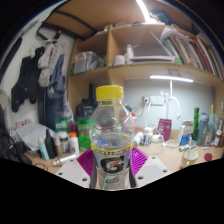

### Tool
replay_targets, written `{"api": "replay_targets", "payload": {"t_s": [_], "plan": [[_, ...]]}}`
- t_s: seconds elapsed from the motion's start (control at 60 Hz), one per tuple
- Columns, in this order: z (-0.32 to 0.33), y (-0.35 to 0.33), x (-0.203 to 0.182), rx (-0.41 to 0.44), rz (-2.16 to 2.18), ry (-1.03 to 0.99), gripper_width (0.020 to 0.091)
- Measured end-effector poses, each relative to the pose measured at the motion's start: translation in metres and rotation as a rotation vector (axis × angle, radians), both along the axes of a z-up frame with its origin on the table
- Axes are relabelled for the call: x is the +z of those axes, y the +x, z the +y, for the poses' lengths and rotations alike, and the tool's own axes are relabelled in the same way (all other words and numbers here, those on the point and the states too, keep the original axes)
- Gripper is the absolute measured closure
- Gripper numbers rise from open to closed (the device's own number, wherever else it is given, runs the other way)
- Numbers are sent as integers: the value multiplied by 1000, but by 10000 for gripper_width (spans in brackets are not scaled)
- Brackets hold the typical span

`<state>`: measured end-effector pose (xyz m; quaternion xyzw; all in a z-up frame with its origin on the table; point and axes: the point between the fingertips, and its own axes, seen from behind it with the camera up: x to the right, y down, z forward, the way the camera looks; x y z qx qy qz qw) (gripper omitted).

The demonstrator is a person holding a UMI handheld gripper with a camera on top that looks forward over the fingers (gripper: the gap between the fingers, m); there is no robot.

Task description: Pour water

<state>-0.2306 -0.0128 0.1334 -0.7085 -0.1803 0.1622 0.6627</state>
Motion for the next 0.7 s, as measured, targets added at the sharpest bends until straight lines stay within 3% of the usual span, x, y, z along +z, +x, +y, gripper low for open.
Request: {"api": "replay_targets", "payload": {"t_s": [0.083, 0.167, 0.35, 0.483, 0.7], "plan": [[21, 32, 45, -37, 123, 39, 647], [50, 72, 61, -85, 300, -24, 649], [101, 126, 22, -81, 965, -549, 653], [119, 135, 23, 47, 1384, -833, 653], [128, 157, 36, 153, 1734, -936, 651]]}}
